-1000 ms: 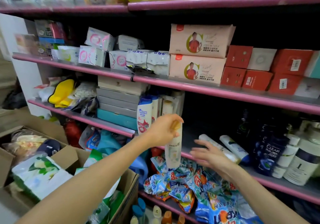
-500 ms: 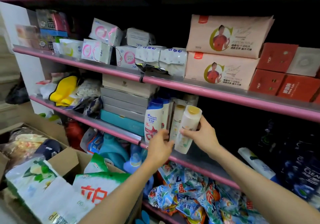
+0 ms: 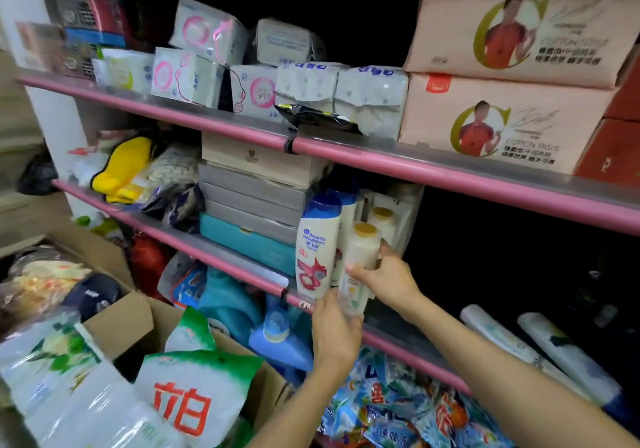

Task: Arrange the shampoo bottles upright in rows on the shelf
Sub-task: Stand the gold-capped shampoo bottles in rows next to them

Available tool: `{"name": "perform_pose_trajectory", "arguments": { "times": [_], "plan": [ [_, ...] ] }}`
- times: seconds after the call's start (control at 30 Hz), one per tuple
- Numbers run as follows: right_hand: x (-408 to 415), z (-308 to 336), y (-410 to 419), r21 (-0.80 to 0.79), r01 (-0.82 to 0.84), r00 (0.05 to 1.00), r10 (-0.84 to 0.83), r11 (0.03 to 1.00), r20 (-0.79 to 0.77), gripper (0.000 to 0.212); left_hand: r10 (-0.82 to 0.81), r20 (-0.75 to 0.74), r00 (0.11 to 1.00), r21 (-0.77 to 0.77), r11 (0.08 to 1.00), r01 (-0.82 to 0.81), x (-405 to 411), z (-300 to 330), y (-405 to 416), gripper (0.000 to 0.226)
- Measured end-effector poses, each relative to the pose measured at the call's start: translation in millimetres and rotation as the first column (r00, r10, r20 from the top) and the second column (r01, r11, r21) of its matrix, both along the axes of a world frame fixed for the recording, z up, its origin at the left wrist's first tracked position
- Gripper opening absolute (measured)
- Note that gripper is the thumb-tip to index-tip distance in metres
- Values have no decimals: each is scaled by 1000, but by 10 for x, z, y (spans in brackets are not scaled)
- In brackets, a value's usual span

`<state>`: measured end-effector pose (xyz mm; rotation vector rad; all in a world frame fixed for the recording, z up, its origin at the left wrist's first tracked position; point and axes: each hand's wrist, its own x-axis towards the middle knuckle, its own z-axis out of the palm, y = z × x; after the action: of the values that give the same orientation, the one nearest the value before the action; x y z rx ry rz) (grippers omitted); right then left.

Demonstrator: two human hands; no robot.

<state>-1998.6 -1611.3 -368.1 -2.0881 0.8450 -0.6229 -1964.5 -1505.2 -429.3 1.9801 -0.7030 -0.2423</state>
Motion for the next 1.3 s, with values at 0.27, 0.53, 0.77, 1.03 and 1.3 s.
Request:
{"name": "perform_pose_trajectory", "arguments": {
  "times": [0.27, 0.53, 0.77, 1.03, 1.3],
  "plan": [
    [-119, 452, -91, -8, -85, 993, 84, 996, -89, 65, 105, 14, 994, -6, 994, -105, 51, 41, -356, 56],
    [-396, 322, -313, -124, 110, 994, -111, 986, 2, 18, 114, 100, 988, 14, 993, -116, 74, -43, -380, 48],
    [-1292, -176, -619, -296, -77, 641, -180, 952, -746, 49, 84, 136, 987, 51, 994, -92, 66, -71, -327, 47],
    [-1019, -15, -551, -333, 73, 920, -192, 940, -341, 42, 91, 159, 983, 71, 992, -104, 81, -67, -337, 46],
    [-53, -244, -445, 59, 65, 992, -58, 996, -108, 57, 92, 196, 976, 89, 990, -111, 132, -150, -344, 45]
  ]
}}
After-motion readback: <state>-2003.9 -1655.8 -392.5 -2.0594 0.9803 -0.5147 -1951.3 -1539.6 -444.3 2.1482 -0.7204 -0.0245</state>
